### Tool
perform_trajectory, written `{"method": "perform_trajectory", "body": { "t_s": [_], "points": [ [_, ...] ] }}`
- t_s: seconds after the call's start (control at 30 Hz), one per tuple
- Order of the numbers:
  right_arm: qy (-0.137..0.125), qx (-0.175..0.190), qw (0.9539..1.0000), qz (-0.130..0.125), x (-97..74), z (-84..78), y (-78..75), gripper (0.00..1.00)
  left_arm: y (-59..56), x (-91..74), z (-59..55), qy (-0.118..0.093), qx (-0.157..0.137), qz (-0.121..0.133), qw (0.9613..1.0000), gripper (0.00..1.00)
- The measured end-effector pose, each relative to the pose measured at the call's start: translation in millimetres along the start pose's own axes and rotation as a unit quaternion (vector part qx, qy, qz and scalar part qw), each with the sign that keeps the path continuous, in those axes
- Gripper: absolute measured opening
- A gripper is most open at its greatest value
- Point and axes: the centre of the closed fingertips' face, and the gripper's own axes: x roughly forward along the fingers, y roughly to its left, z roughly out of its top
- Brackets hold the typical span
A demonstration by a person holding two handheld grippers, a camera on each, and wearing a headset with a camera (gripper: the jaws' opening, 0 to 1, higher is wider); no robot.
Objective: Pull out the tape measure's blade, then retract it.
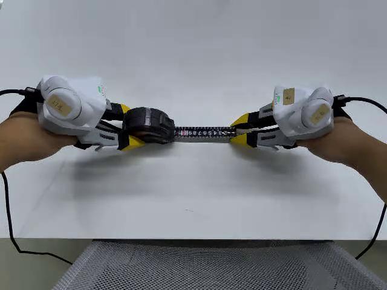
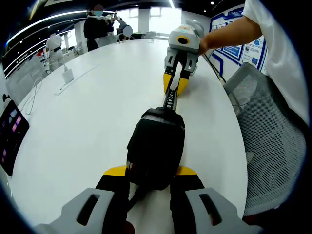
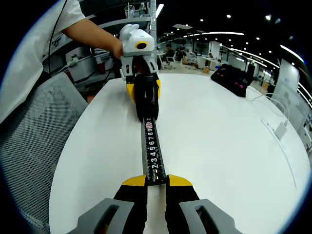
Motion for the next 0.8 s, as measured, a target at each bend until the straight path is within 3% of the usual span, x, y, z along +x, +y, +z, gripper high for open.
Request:
{"method": "perform_trajectory", "body": {
  "t_s": [0.8],
  "points": [
    [0.025,0.000,0.9997,-0.005,-21.7,-21.7,-2.9,0.09,-0.1,-0.2,-0.3,0.000,0.002,-0.001,1.0000,0.26]
  ]
}}
